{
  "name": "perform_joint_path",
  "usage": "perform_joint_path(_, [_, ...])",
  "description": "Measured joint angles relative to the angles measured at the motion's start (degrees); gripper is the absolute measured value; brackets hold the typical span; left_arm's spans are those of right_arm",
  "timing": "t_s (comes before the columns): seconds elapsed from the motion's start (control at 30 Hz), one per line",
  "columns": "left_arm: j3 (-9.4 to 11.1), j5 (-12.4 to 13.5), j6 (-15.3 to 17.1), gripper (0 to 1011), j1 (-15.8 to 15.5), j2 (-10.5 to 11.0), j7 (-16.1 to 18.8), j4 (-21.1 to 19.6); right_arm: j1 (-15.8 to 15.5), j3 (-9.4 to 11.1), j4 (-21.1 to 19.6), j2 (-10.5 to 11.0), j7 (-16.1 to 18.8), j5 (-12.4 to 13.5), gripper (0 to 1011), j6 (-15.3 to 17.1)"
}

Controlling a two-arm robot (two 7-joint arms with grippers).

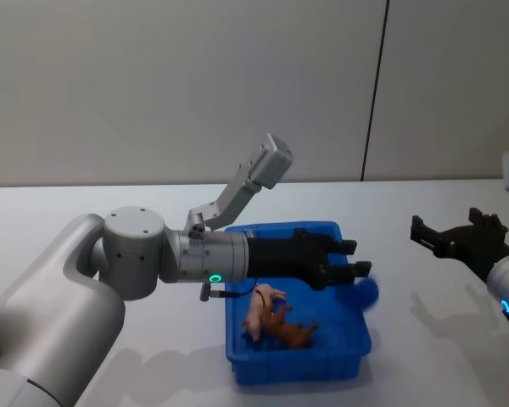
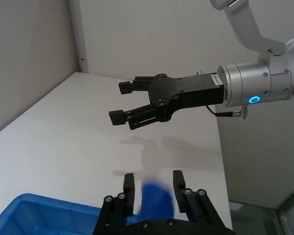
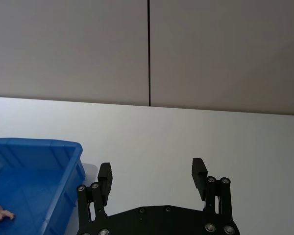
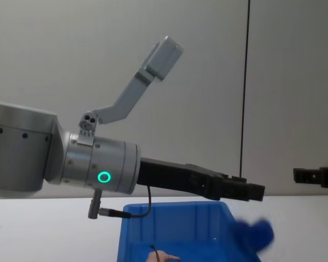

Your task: Pick up the two dolls from the table and place them into the box.

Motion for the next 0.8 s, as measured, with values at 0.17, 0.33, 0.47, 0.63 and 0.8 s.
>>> perform_joint_path(0.17, [0.0, 0.0, 0.0, 624, 0.0, 0.0, 0.0, 0.0, 0.0, 0.0, 0.0, 0.0, 0.0, 0.0, 1001, 0.0])
perform_joint_path(0.33, [0.0, 0.0, 0.0, 782, 0.0, 0.0, 0.0, 0.1, 0.0, 0.0, 0.0, 0.0, 0.0, 0.0, 1001, 0.0])
perform_joint_path(0.47, [0.0, 0.0, 0.0, 889, 0.0, 0.1, 0.0, -0.1, 0.0, 0.0, 0.0, 0.0, 0.0, 0.0, 1001, 0.0])
perform_joint_path(0.63, [-0.3, -0.1, 0.0, 1003, 0.7, 0.8, 1.6, -1.9, 0.0, 0.0, 0.0, 0.0, 0.0, 0.0, 1001, 0.0])
perform_joint_path(0.8, [-0.7, -0.1, 0.6, 1003, 1.9, 1.8, 4.3, -4.6, 0.0, 0.0, 0.0, 0.0, 0.0, 0.0, 1001, 0.0])
